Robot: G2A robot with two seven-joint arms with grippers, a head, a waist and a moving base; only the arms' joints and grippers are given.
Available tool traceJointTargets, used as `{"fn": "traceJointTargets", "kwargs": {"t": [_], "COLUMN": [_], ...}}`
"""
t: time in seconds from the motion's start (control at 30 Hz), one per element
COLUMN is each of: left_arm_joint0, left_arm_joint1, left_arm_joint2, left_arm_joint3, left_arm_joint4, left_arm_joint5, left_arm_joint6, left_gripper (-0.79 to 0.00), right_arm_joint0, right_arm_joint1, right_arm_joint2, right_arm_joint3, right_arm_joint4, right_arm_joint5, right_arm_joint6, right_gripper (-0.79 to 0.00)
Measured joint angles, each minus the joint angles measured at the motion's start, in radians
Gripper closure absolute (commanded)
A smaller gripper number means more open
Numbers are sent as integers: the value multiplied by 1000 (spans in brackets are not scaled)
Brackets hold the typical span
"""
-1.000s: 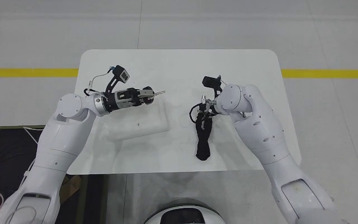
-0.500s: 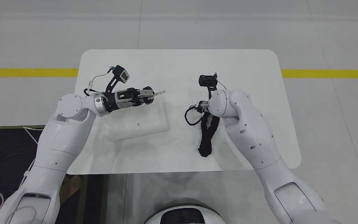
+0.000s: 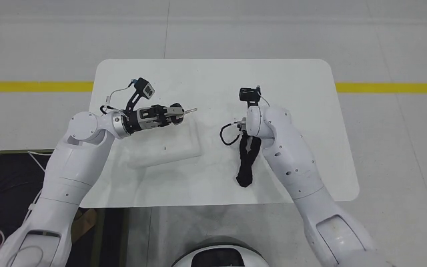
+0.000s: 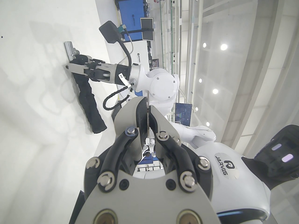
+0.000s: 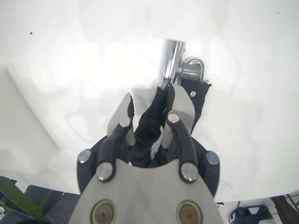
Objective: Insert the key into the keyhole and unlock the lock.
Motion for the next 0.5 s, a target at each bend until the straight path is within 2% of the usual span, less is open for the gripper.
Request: {"fn": "traceJointTargets", "kwargs": {"t": [0.1,0.23,0.37,0.5], "left_arm_joint0": [0,0,0,0], "left_arm_joint1": [0,0,0,0], "left_arm_joint2": [0,0,0,0], "left_arm_joint3": [0,0,0,0], "left_arm_joint4": [0,0,0,0], "left_arm_joint5": [0,0,0,0], "left_arm_joint6": [0,0,0,0], "left_gripper": [0,0,0,0], "right_arm_joint0": [-4,-20,-55,-84], "right_arm_joint1": [-17,-29,-32,-22], "right_arm_joint2": [21,90,189,219], "right_arm_joint3": [2,-59,-168,-216], "right_arm_joint4": [-16,19,112,231], "right_arm_joint5": [-21,-97,-208,-219], "right_arm_joint6": [20,96,202,206], "right_gripper": [0,0,0,0]}}
